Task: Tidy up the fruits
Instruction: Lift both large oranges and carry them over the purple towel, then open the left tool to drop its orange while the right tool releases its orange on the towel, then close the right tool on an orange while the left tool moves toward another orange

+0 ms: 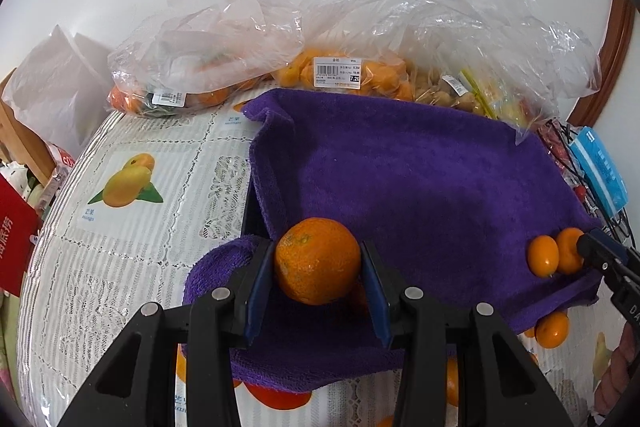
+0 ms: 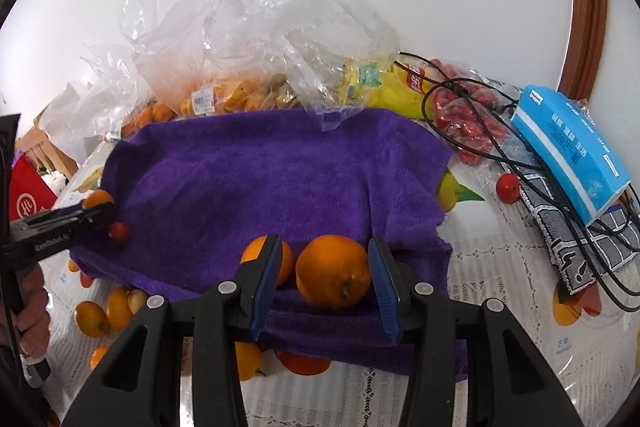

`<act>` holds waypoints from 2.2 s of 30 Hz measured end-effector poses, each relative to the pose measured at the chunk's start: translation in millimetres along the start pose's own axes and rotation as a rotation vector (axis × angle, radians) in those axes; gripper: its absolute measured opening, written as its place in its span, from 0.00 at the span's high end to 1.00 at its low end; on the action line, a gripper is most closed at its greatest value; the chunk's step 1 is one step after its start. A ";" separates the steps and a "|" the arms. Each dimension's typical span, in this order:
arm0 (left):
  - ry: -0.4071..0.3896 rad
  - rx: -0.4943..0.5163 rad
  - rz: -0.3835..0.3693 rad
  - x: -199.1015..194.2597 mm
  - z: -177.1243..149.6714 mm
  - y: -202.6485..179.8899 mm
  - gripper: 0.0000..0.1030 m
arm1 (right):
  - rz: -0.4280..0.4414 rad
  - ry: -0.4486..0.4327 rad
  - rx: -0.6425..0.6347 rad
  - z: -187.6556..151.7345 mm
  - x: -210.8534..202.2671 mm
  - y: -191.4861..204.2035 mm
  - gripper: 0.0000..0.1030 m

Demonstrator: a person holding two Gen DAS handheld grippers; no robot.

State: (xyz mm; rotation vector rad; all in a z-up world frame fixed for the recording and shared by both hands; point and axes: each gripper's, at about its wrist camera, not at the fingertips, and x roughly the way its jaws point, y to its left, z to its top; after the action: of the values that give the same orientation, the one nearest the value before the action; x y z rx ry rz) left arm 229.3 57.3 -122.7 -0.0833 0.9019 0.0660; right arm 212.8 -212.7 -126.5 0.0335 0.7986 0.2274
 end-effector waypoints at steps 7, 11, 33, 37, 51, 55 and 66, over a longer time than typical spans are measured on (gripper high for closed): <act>0.010 -0.002 -0.033 0.0 -0.2 -0.2 0.60 | 0.006 -0.013 -0.014 0.7 -2.8 3.9 0.56; -0.002 0.011 -0.054 -3.8 -0.1 -3.5 0.60 | -0.002 -0.014 -0.036 -0.7 -3.6 10.0 0.56; -0.083 0.048 -0.067 -28.8 -1.7 -16.7 0.49 | -0.011 -0.043 -0.034 -2.4 -21.9 28.2 0.56; -0.084 0.052 -0.072 -33.0 -3.3 -19.3 0.49 | -0.013 -0.050 -0.041 -9.7 -31.4 33.9 0.56; -0.100 0.068 -0.113 -59.7 -21.5 -10.6 0.49 | 0.006 0.005 0.026 -48.4 -51.2 45.0 0.56; -0.083 0.056 -0.120 -59.5 -27.9 2.6 0.49 | 0.018 0.008 0.016 -52.7 -48.4 52.0 0.64; -0.075 0.058 -0.140 -61.8 -30.8 11.1 0.49 | -0.016 0.064 -0.004 -55.3 -21.6 56.4 0.67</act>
State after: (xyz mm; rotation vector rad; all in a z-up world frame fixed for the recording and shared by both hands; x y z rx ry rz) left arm 166.1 63.9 -93.7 -0.0894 0.8201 -0.0864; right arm 148.1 -165.4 -143.4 0.0155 0.8622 0.2155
